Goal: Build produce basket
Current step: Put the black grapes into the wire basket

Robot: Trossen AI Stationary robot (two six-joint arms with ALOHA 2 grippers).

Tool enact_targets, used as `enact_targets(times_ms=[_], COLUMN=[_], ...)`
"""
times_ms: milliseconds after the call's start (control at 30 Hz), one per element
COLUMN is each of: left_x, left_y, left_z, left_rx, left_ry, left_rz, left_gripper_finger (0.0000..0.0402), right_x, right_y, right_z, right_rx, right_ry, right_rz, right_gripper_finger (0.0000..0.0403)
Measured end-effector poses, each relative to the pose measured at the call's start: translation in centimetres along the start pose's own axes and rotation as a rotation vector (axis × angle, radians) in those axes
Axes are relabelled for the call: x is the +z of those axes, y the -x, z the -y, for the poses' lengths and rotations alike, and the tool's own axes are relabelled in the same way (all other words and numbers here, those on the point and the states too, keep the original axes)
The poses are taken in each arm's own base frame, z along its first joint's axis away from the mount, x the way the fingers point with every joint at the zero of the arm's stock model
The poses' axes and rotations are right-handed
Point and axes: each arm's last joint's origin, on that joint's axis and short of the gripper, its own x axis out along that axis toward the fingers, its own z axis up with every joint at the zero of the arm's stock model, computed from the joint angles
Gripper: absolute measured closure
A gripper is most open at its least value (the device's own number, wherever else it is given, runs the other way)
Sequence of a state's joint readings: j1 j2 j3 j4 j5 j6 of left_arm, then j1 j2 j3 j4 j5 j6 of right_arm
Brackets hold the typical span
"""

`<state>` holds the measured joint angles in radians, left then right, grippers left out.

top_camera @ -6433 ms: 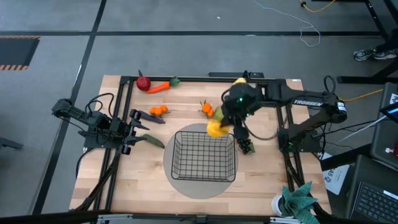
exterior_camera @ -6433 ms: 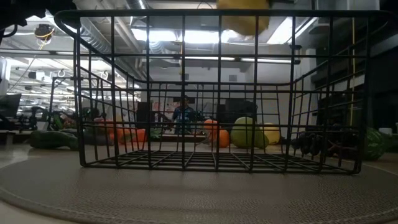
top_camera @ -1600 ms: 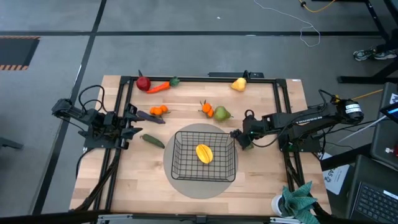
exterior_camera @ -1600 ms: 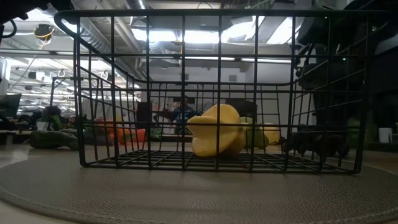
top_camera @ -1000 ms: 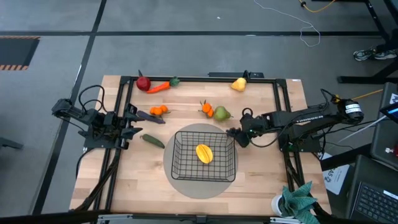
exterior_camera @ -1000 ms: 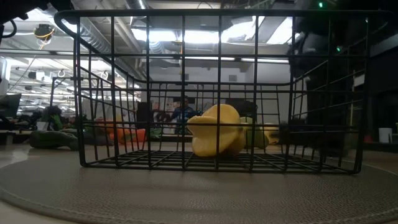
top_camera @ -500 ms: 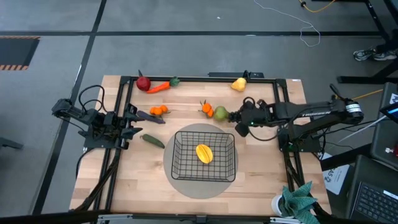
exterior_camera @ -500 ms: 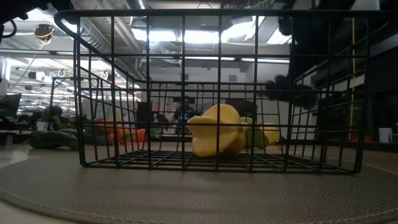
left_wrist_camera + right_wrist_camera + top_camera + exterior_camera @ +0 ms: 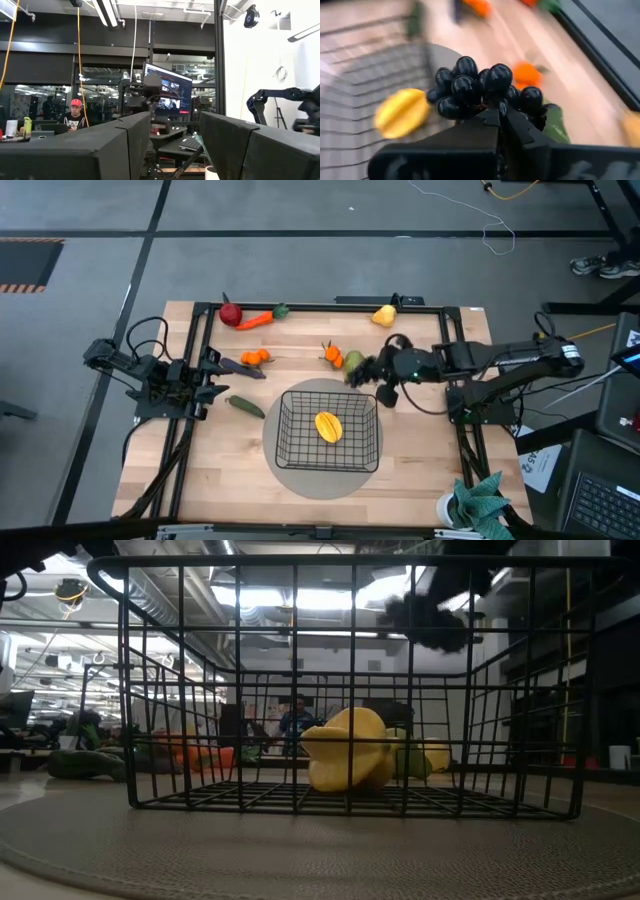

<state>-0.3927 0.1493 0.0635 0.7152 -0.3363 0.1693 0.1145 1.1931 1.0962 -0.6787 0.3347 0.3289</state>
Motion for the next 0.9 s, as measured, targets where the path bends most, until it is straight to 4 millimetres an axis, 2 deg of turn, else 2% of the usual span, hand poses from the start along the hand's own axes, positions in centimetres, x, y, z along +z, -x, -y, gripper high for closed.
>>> enact_targets(times_ms=[133,333,567,667,900], left_x=[0.0,0.0,0.0,0.0,0.0], left_y=[0.0,0.0,0.0,0.0,0.0], left_z=[0.0,0.0,0.0,0.0,0.0], left_rx=[0.000,0.000,0.000,0.000,0.000], left_ry=[0.000,0.000,0.000,0.000,0.000], left_rz=[0.000,0.000,0.000,0.000,0.000], left_gripper_finger=[0.0239,0.0239,0.0239,0.0239,0.0239], right_x=[0.6,0.7,0.2,0.0,-0.1], right_y=[0.5,1.2,1.9,2.1,2.2], right_z=[-1.8,-3.5,-4.8,-5.2,-5.4], right_rx=[0.153,0.267,0.321,0.361,0.376], right_ry=[0.052,0.106,0.141,0.206,0.223], right_rz=[0.084,0.141,0.141,0.140,0.142], right_gripper_finger=[0.0403,0.0403,0.0403,0.0401,0.0383])
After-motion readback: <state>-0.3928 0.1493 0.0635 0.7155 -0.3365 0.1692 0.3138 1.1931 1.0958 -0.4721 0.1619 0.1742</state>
